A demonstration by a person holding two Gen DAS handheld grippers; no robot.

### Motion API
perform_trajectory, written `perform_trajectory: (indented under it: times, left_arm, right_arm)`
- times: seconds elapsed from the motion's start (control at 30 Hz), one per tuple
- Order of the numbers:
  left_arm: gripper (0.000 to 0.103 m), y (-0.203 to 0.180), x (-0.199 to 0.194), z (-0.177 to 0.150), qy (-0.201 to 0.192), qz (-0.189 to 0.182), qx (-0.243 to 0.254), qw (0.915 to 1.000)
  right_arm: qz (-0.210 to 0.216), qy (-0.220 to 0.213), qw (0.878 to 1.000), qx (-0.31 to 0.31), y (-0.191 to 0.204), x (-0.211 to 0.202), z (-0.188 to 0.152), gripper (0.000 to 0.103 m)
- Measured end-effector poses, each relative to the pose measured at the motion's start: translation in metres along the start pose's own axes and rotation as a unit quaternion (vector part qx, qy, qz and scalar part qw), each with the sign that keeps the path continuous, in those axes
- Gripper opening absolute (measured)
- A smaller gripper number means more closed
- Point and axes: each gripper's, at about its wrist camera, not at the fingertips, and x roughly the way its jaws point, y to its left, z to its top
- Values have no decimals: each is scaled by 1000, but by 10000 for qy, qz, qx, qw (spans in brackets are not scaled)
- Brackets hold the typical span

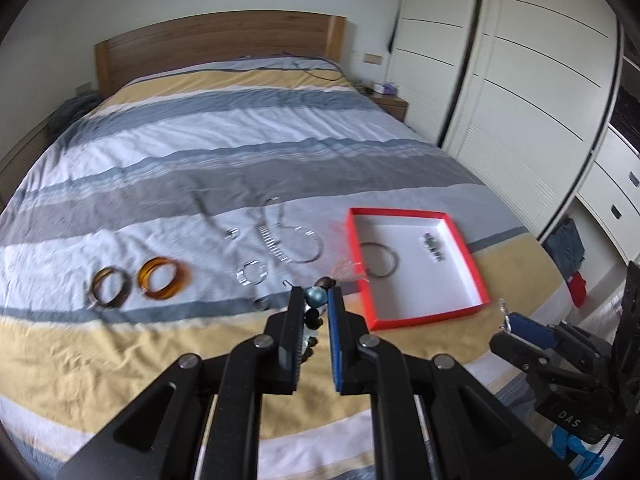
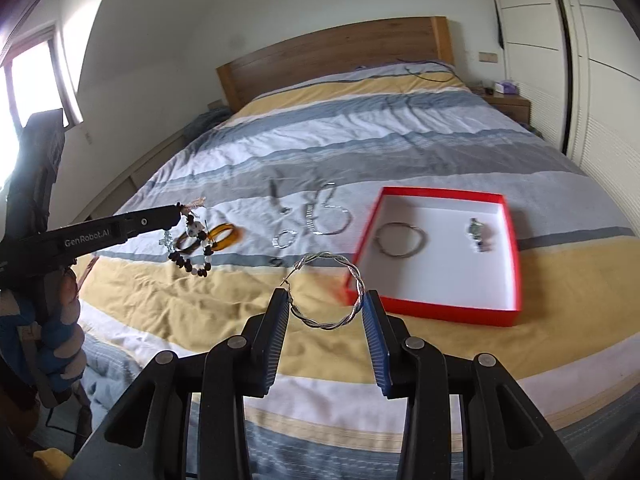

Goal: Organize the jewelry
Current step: 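Carry the bracelet and hoop into the red box and release both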

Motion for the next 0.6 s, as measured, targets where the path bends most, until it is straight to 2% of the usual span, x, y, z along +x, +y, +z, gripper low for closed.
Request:
perform_trajectory:
  times: [0.17,0.33,0.47,0.6]
  left_arm:
    - [10,-47,32,38,-37,-336,306,9990]
    - [10,-86,83,67,56,-544,535,9971]
    - [10,-101,131,68,349,-601,621,9956]
    - [10,-104,179,47,828,-564,669,9927]
  right_arm:
    - [-343,54,9994,35,-49,5,20,38]
    - [-558,133,9983,38,-91,27,43,38]
    - [-627,266,9977,48,-115,57,53,38]
    - [-599,498,9969,109,-132,91,50,38]
